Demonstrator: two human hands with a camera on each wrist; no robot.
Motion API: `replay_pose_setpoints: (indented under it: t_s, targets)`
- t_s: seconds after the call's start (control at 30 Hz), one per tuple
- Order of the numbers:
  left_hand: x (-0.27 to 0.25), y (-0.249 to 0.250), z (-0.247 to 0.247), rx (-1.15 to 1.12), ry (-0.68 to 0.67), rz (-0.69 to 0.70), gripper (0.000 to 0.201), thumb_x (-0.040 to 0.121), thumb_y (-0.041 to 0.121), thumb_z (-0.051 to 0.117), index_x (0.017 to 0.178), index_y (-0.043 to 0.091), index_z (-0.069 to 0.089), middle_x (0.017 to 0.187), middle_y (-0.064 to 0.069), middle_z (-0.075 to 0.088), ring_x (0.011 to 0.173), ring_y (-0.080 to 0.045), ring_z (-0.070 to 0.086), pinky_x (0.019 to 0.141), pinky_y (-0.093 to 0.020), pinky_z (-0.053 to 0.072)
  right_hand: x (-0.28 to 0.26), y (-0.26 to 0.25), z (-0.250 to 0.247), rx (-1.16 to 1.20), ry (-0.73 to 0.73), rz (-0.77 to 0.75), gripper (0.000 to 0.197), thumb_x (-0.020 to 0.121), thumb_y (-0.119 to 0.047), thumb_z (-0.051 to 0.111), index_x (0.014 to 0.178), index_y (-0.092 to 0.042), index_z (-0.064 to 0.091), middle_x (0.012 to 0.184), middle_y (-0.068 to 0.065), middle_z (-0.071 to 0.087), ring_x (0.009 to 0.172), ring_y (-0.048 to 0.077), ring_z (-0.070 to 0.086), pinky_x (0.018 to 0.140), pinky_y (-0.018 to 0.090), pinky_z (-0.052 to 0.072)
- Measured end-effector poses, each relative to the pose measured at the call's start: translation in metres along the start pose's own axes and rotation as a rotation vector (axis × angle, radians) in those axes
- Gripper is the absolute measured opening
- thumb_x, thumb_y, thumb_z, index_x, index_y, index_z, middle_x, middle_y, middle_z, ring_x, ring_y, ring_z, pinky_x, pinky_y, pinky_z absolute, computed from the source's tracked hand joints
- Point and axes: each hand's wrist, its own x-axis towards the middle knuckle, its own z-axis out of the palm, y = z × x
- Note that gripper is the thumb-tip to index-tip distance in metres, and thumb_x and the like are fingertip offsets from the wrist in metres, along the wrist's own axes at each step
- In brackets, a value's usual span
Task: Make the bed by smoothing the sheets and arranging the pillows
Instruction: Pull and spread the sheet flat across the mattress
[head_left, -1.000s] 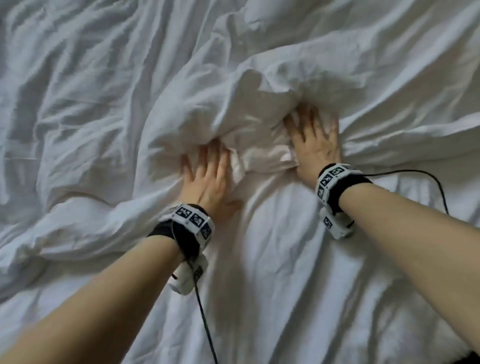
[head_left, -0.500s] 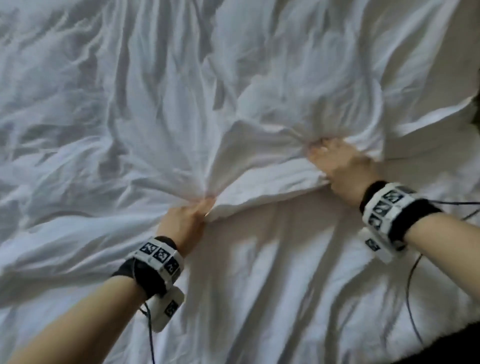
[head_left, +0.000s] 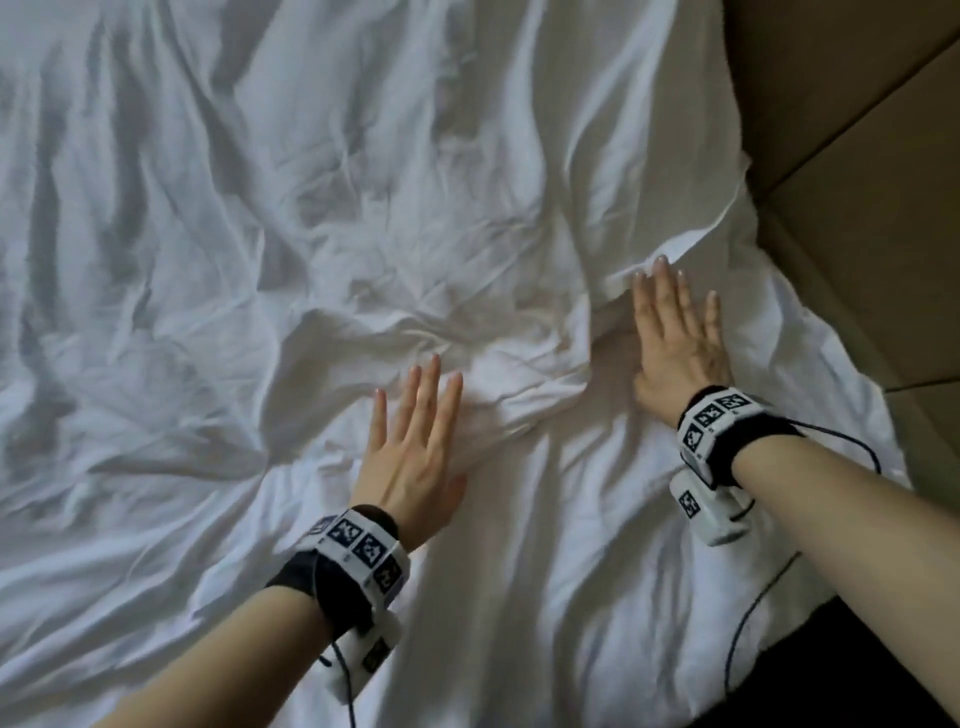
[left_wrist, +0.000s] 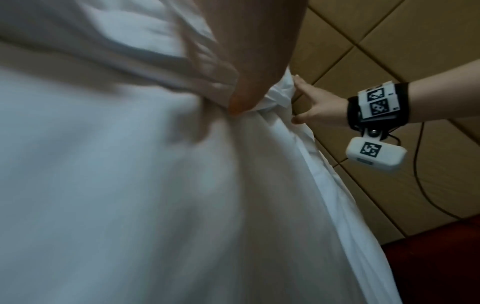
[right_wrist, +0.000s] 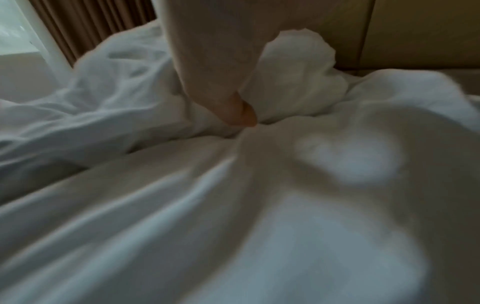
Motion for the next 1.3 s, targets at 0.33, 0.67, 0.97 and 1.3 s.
replay_pose_setpoints:
  t_s: [0.33, 0.67, 0.97, 1.3]
  targets:
    - [0.084, -0.010, 0.025, -0.244, -0.041, -0.256, 0.070, 0.092, 0.005, 0.049, 0.154, 0.017, 0.019, 0.161, -0.004, 0.017, 0.149, -0.023, 0.015, 0.121, -0.042, 0.005, 0.132, 0.020, -0.007, 0.008, 0.036, -0.214, 0.044, 0.087, -0.016, 0.053, 0.132, -0.018, 0.051, 0.127, 0.016, 0.059, 0.115, 0.037, 0.056, 0.093, 0.047, 0.044]
    - [0.053, 0.020, 0.019, -0.110, 0.070, -0.045, 0.080, 0.083, -0.002, 0.060, 0.153, 0.017, 0.027, 0.160, -0.002, 0.021, 0.148, -0.021, 0.018, 0.121, -0.044, 0.015, 0.105, 0.151, -0.024, 0.002, 0.393, -0.519, 0.034, 0.090, -0.006, 0.043, 0.120, -0.008, 0.060, 0.113, 0.022, 0.064, 0.103, 0.039, 0.058, 0.092, 0.049, 0.042]
    - [0.064, 0.044, 0.059, 0.119, -0.224, -0.294, 0.085, 0.094, 0.056, 0.037, 0.155, 0.020, -0.009, 0.161, 0.000, -0.020, 0.149, -0.022, -0.013, 0.119, -0.054, -0.003, 0.074, 0.099, 0.050, 0.071, -0.159, -0.121, 0.079, 0.089, -0.016, 0.042, 0.155, -0.018, 0.000, 0.163, 0.004, -0.002, 0.149, 0.031, 0.005, 0.119, 0.053, 0.006]
    - [-0.085, 0.126, 0.089, 0.063, -0.239, -0.149, 0.082, 0.091, 0.063, 0.024, 0.155, 0.023, -0.009, 0.161, -0.006, -0.018, 0.149, -0.027, -0.015, 0.117, -0.057, -0.008, -0.194, 0.091, 0.099, 0.238, -0.387, 0.022, 0.093, 0.085, -0.054, 0.053, 0.153, -0.036, -0.008, 0.162, 0.009, -0.014, 0.149, 0.028, -0.007, 0.117, 0.058, 0.003]
